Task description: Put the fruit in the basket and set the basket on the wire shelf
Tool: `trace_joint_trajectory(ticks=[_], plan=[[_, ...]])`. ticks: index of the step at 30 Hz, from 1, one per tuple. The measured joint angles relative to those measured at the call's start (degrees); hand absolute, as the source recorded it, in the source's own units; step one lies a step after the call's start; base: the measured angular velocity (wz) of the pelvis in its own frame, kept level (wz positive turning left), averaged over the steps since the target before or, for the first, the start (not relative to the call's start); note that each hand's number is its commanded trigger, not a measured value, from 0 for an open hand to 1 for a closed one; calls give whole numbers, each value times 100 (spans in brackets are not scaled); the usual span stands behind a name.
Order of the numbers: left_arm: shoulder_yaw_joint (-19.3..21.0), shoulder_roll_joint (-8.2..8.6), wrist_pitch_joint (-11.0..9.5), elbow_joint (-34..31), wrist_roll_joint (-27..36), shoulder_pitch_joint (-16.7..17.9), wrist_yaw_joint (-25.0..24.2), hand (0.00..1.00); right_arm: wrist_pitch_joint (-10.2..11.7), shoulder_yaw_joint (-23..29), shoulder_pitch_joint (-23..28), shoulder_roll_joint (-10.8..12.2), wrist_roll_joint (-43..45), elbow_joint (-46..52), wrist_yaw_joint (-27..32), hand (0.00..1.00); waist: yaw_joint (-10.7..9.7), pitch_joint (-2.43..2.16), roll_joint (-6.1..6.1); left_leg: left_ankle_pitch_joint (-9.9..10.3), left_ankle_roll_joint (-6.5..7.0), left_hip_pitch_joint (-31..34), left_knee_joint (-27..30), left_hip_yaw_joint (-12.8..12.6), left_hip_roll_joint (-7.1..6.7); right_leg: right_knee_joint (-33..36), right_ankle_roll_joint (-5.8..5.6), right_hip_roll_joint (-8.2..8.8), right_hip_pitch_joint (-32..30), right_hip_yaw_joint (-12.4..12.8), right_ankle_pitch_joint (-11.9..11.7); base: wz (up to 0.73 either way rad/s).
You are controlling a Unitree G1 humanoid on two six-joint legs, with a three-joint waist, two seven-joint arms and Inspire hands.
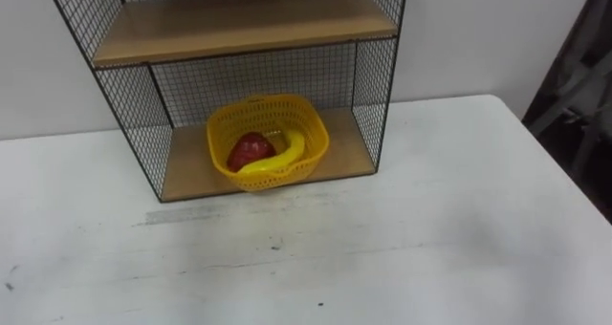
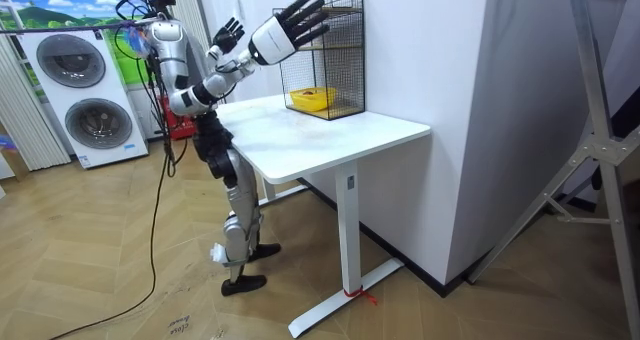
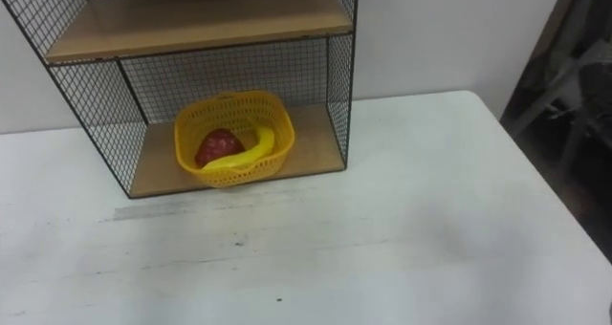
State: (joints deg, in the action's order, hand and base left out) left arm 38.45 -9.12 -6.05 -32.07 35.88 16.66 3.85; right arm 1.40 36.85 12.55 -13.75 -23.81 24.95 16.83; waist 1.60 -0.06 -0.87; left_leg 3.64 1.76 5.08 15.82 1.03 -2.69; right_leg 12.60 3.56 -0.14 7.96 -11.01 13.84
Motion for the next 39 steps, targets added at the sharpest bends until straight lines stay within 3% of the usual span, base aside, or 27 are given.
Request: trace_joint_trajectory(ticks=[4, 8, 11, 12, 16, 20, 22, 26, 32, 35, 39], plan=[[425, -80, -289, 111, 199, 33, 1028, 0, 288, 118, -12, -174, 48, 1, 1030, 0, 55, 29, 21, 0, -2, 34, -18, 2, -4, 6, -33, 10, -41, -10, 48, 1], [1114, -118, -319, 582, 212, 248, 1970, 0, 387, 598, 59, -232, -52, -106, 1897, 0, 120, 19, 51, -8, -14, 116, -36, 35, -16, 32, -35, 21, -139, -33, 72, 3], [1503, -136, -345, 1203, 371, 513, 2778, 0, 501, 1004, 391, -239, -270, -325, 2631, 0, 211, 17, 73, -23, -32, 142, -62, 67, -31, 23, -34, 25, -167, -53, 71, 4], [1599, -136, -346, 1520, 473, 678, 3030, 0, 510, 1075, 513, -239, -432, -476, 2848, 0, 187, -4, 80, -26, -36, 178, -61, 75, -30, 40, -28, 29, -206, -67, 74, 5], [1719, -136, -360, 2773, 1097, 1033, 3773, 0, 538, 1431, 958, -236, -1460, -1457, 3520, 0, 154, -43, 84, -29, -44, 347, -3, 78, -40, 52, -26, 57, -313, -213, 101, 16], [1341, -141, -386, 4217, 1667, 974, 4186, 0, 536, 1270, 1176, -153, -2703, -2912, 3568, 0, 130, -32, 65, -33, -48, 384, -51, 86, -58, 43, -31, 85, -334, -286, 103, 14], [1059, -140, -386, 5203, 1877, 843, 4224, 0, 527, 1138, 1168, -60, -3360, -3999, 3552, 0, 128, -32, 66, -33, -48, 397, -44, 89, -58, 38, -34, 87, -334, -303, 106, 5], [735, -132, -394, 6292, 2018, 784, 4214, 0, 542, 989, 1117, -46, -3915, -5614, 3545, 0, 125, -32, 56, -25, -39, 432, -16, 34, -33, 44, -38, 87, -368, -284, 108, -3], [399, -69, -393, 7737, 2017, 662, 3864, 0, 553, 517, 1096, 401, -4040, -7113, 3172, 0, 42, -30, 48, -27, -40, 304, -231, -198, 23, 47, -45, 110, -387, -148, 95, -10], [258, -4, -357, 8691, 1816, 504, 3333, 0, 503, 272, 866, 507, -3868, -8021, 2750, 0, 1, -31, 33, -25, -38, 241, -316, -292, 52, 46, -35, 108, -379, -47, 62, -20], [-121, 176, 18, 9660, 582, 444, 2273, 0, 24, -404, 539, 557, -2596, -9264, 1819, 0, 7, -24, -59, -25, -38, 78, -326, -519, 129, 45, -19, 109, -253, 32, 44, -9]])
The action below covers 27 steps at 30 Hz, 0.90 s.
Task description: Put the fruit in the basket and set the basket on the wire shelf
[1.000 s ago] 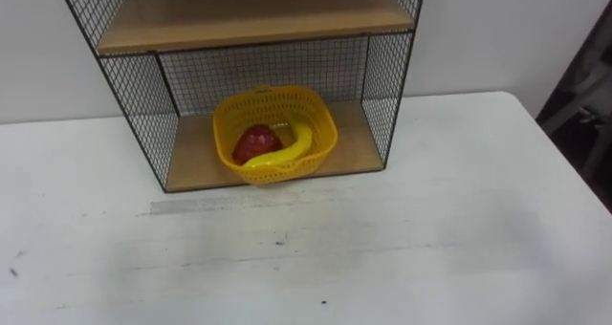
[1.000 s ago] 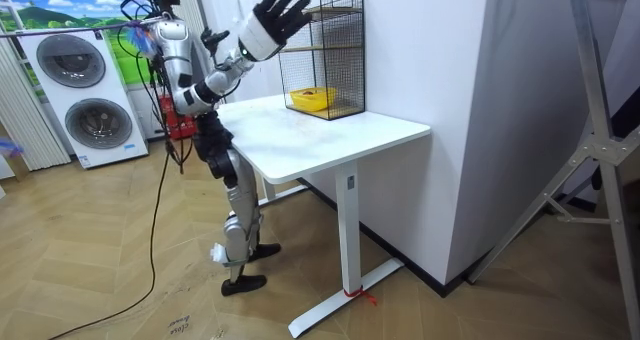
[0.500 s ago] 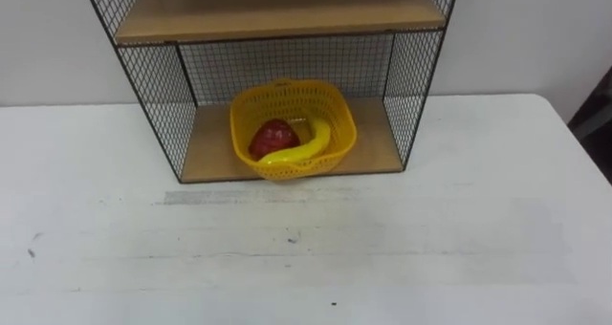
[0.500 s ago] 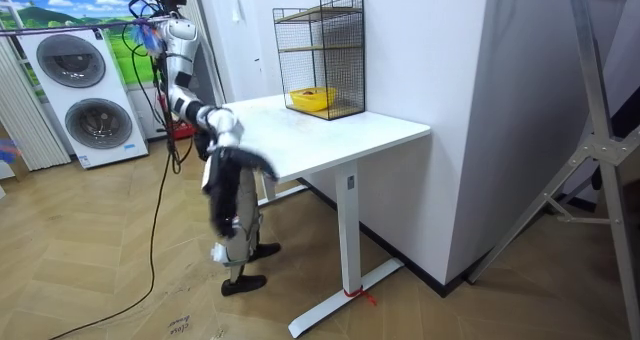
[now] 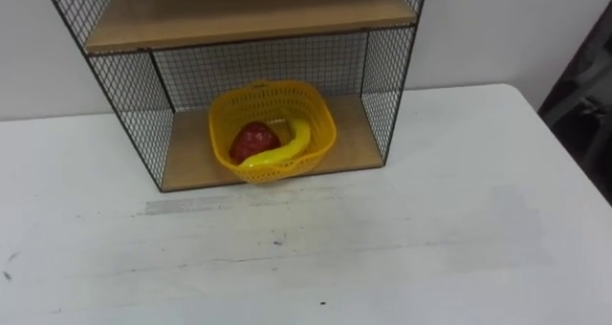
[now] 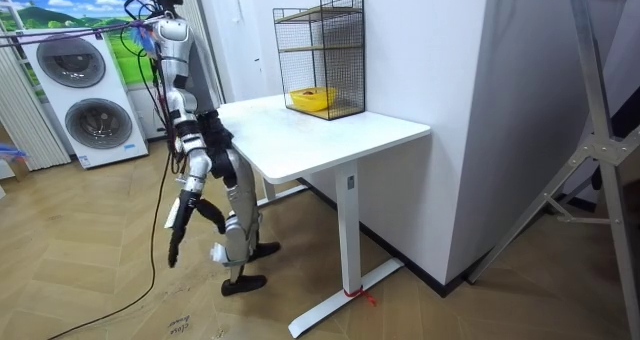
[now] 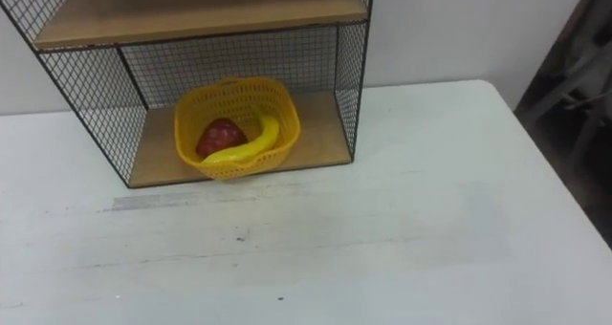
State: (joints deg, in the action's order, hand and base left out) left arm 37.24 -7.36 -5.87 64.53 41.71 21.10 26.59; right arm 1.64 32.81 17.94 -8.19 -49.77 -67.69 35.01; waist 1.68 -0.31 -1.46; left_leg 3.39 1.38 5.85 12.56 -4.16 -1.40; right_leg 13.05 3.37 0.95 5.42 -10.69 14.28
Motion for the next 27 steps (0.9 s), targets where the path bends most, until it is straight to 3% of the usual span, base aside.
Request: trace_joint_trajectory(ticks=[2, 4, 7, 10, 12, 14, 16, 18, 22, 27], plan=[[-274, 14, 252, 321, -655, -58, -359, 0, -156, -376, -55, -15, 638, -176, -405, 0, 19, 2, 3, 5, 6, -64, 8, -54, 18, -17, 3, -6, 61, 36, 10, -14], [-851, 11, 510, 389, -1650, -118, -724, 0, -314, -1085, -157, -63, 1463, -310, -896, 0, 31, 3, -17, 11, 15, -107, -30, -50, 4, -21, -16, -10, 66, 103, -4, -14], [-1515, -42, 812, 388, -2947, -360, -990, 0, -508, -1496, -420, -76, 2253, -398, -1488, 0, -33, 4, -29, 7, 10, -175, -98, -15, -40, -51, -37, 10, 128, 86, -27, 0], [-2204, -131, 975, 363, -3876, -741, -1193, 0, -652, -1993, -765, -86, 2790, -658, -2043, 0, -152, 15, -37, -9, -12, -245, -120, 13, -48, -135, -74, 7, 237, 17, -73, 12], [-2441, -114, 1013, 351, -4339, -960, -1255, 0, -685, -2254, -841, -84, 3046, -657, -2314, 0, -163, 19, -31, -18, -20, -262, -114, -18, -47, -136, -74, 7, 259, -15, -68, 0], [-2527, -59, 1095, 331, -4632, -1019, -1387, 0, -751, -2264, -894, -59, 3118, -641, -2480, 0, -154, 37, -35, -20, -21, -258, -55, -32, -35, -144, -35, 3, 263, -26, -43, 0], [-2785, -43, 1232, 263, -4955, -1036, -1506, 0, -800, -2286, -921, -56, 3115, -586, -2638, 0, -158, 92, 2, -18, -21, -228, 34, -19, -19, -141, -22, -3, 260, -24, -34, 0], [-2871, -32, 1311, 205, -5233, -1037, -1560, 0, -802, -2401, -960, -34, 3129, -580, -2709, 0, -155, 106, 25, -16, -18, -189, 82, 36, -21, -138, -24, -8, 238, -20, -31, -3], [-3061, -13, 1356, 165, -5605, -1033, -1637, 0, -766, -2710, -1026, 9, 3380, -613, -3070, 0, -154, 99, 33, -25, -26, -158, 3, 38, -32, -132, -29, -18, 187, 28, -37, -1], [-3192, -27, 1442, 168, -5637, -997, -1756, 0, -765, -2853, -990, -33, 3674, -610, -3259, 0, -156, 85, 39, -86, 5, -206, -36, 20, -43, -131, -46, -18, 206, 30, -53, -1]])
